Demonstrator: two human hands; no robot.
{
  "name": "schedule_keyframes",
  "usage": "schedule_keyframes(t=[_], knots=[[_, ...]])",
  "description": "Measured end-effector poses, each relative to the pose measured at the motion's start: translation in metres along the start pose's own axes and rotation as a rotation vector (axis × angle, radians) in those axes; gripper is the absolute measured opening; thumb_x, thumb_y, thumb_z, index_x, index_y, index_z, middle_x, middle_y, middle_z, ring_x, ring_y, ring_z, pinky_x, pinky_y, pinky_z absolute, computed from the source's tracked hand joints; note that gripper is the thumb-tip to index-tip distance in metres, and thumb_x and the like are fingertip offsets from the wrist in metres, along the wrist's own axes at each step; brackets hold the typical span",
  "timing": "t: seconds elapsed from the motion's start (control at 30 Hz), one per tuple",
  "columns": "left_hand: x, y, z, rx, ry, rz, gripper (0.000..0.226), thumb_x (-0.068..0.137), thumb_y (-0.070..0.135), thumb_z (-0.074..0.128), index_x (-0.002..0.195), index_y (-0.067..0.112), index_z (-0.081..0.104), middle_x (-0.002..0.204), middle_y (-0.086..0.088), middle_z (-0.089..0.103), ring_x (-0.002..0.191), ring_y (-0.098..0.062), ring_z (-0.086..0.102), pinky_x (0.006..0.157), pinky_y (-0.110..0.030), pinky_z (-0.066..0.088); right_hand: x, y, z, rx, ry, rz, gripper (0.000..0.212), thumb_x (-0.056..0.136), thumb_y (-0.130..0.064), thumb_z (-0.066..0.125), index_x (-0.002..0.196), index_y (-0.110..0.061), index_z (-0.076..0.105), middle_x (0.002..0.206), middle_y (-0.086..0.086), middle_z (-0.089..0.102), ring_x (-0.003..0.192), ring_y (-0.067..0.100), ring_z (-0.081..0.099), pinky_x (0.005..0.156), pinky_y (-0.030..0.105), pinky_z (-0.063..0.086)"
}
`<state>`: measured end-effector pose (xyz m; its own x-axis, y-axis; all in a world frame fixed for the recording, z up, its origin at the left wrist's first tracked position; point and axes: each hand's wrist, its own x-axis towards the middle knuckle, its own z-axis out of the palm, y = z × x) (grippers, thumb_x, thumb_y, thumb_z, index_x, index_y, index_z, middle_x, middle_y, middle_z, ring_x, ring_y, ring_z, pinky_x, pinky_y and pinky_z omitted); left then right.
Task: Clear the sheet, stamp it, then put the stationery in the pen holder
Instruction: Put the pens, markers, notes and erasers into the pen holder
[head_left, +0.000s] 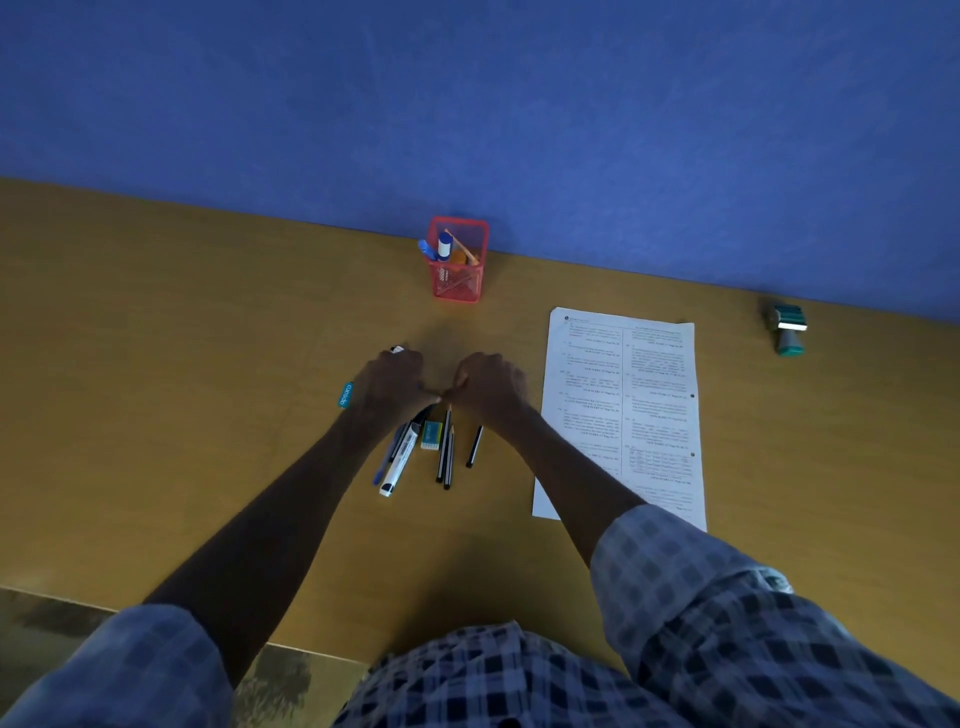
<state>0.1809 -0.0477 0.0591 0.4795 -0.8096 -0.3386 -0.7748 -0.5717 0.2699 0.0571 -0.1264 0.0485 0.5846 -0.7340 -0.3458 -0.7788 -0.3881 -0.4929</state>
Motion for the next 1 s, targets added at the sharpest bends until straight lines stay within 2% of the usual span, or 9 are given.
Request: schedule_keyframes(t=[0.17,0.37,0.5,0.6,0.67,0.83,0.93,1.0], knots=[[-0.008,0.002,0.009,0.07,-0.004,0.014,0.028,0.079,0.034,0.072,0.096,0.015,0.06,0.099,-0.009,0.066,0.099,-0.031,0.062,0.068,-0.03,0.038,-0.008,-0.005,0.007,-0.065,-0.013,0.006,0.047,0.073,-0.051,0.075,0.103,-0.015,0.069,0.106,0.01,0.069,0.101,0.032,0.065,0.083,0.035,0.051],[-0.016,0.01,0.009,0.132,0.042,0.058,0.019,0.085,0.024,0.065,0.1,0.012,0.059,0.104,-0.01,0.065,0.1,-0.03,0.062,0.07,-0.031,0.034,-0.016,-0.009,0.008,0.013,-0.001,-0.009,0.034,0.077,-0.037,0.076,0.099,-0.011,0.07,0.099,0.012,0.071,0.095,0.033,0.067,0.077,0.035,0.053],[-0.019,0.015,0.009,0.204,0.051,0.06,0.016,0.091,0.018,0.053,0.103,0.011,0.06,0.105,-0.011,0.065,0.099,-0.032,0.063,0.079,-0.04,0.049,-0.018,-0.011,0.01,0.079,0.018,-0.008,0.032,0.076,-0.034,0.076,0.095,-0.008,0.071,0.093,0.013,0.071,0.089,0.033,0.067,0.073,0.037,0.057],[-0.02,0.017,0.01,0.259,0.065,0.095,0.018,0.096,0.016,0.048,0.106,0.008,0.06,0.108,-0.011,0.064,0.102,-0.028,0.062,0.071,-0.032,0.037,-0.015,-0.011,0.011,0.104,0.035,0.0,0.035,0.076,-0.036,0.076,0.095,-0.006,0.072,0.091,0.011,0.072,0.084,0.029,0.068,0.071,0.037,0.058],[-0.019,0.015,0.012,0.233,0.062,0.088,0.017,0.095,0.014,0.049,0.106,0.007,0.06,0.107,-0.011,0.064,0.101,-0.028,0.062,0.07,-0.032,0.036,-0.012,-0.009,0.013,0.15,0.037,0.017,0.034,0.075,-0.034,0.077,0.093,-0.005,0.073,0.091,0.01,0.071,0.082,0.028,0.068,0.07,0.035,0.058],[-0.016,0.01,0.012,0.155,0.06,0.052,0.015,0.091,0.008,0.051,0.099,0.003,0.063,0.102,-0.015,0.066,0.097,-0.033,0.064,0.074,-0.042,0.05,-0.001,-0.003,0.01,0.267,0.056,0.057,0.028,0.073,-0.026,0.079,0.091,-0.004,0.076,0.09,0.011,0.074,0.08,0.027,0.07,0.073,0.036,0.06],[-0.011,0.005,0.012,0.05,0.084,0.04,0.009,0.086,0.005,0.057,0.093,0.002,0.062,0.098,-0.018,0.065,0.093,-0.035,0.063,0.065,-0.033,0.04,0.002,0.0,0.0,0.331,0.113,-0.005,0.013,0.072,-0.014,0.076,0.081,-0.006,0.078,0.083,0.009,0.075,0.075,0.023,0.07,0.071,0.036,0.06],[-0.005,0.001,0.009,-0.052,0.119,0.033,0.008,0.083,0.004,0.059,0.09,0.003,0.061,0.095,-0.018,0.064,0.089,-0.036,0.063,0.066,-0.033,0.043,0.004,0.001,-0.011,0.363,0.162,-0.078,0.008,0.073,-0.008,0.073,0.078,-0.006,0.079,0.079,0.008,0.075,0.071,0.02,0.07,0.072,0.037,0.059]])
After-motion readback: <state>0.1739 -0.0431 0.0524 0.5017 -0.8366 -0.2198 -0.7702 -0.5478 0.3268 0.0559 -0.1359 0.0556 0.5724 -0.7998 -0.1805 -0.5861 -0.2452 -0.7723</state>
